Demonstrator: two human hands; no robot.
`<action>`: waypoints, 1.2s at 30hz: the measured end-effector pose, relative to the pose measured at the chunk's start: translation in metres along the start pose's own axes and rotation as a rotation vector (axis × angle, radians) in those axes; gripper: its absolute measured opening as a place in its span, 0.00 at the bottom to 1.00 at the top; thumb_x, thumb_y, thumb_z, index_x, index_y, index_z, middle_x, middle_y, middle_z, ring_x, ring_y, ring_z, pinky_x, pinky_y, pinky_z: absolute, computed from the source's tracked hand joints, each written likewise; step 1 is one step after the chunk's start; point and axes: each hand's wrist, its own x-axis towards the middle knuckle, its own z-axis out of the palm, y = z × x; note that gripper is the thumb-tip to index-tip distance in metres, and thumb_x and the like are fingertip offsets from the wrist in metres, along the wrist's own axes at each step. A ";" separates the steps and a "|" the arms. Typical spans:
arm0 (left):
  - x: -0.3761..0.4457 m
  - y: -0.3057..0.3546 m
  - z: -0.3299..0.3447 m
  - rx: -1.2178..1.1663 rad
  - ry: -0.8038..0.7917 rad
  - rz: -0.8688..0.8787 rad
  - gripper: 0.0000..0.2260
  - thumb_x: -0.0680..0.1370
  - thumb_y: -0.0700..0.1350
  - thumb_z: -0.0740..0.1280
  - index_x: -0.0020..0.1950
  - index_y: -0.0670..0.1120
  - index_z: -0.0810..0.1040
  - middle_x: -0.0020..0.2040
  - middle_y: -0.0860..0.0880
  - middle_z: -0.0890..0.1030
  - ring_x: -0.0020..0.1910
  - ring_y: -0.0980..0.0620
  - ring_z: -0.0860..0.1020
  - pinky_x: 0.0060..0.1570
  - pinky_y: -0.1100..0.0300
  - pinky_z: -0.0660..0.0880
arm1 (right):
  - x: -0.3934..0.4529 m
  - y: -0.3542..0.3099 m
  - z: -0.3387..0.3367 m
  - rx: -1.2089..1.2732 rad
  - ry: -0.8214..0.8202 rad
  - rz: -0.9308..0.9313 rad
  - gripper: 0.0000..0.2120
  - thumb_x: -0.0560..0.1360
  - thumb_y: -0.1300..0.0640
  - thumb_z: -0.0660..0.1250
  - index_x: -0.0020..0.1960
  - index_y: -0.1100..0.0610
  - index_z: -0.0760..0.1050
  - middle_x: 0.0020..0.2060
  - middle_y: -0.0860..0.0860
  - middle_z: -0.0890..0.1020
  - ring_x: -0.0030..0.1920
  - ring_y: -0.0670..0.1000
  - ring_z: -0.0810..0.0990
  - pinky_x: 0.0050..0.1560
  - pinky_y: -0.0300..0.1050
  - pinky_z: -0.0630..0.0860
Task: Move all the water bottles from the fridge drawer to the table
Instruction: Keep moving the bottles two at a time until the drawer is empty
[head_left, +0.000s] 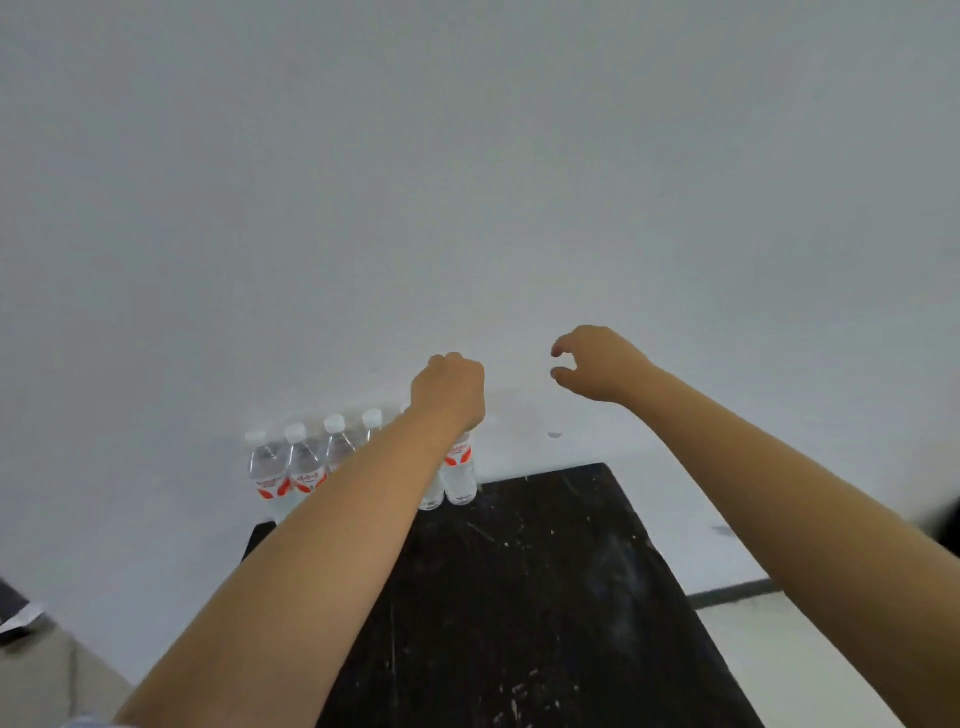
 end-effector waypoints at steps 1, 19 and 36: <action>-0.010 0.015 -0.009 0.009 0.018 0.051 0.14 0.79 0.37 0.58 0.63 0.39 0.73 0.63 0.41 0.73 0.64 0.43 0.71 0.56 0.54 0.73 | -0.021 0.008 -0.013 -0.009 0.028 0.023 0.19 0.79 0.54 0.59 0.68 0.58 0.69 0.67 0.56 0.71 0.68 0.55 0.68 0.66 0.49 0.67; -0.365 0.389 -0.071 -0.047 0.063 1.085 0.14 0.79 0.42 0.59 0.63 0.40 0.74 0.63 0.41 0.74 0.63 0.42 0.72 0.57 0.53 0.73 | -0.610 0.145 -0.134 -0.202 0.222 1.007 0.18 0.77 0.56 0.61 0.66 0.58 0.72 0.64 0.57 0.76 0.66 0.56 0.71 0.64 0.46 0.68; -0.741 0.728 -0.099 -0.170 -0.048 1.604 0.11 0.78 0.43 0.60 0.56 0.39 0.77 0.57 0.41 0.79 0.57 0.42 0.77 0.54 0.52 0.75 | -1.081 0.250 -0.212 -0.183 0.205 1.536 0.14 0.77 0.56 0.61 0.59 0.61 0.77 0.56 0.57 0.81 0.50 0.54 0.78 0.51 0.46 0.74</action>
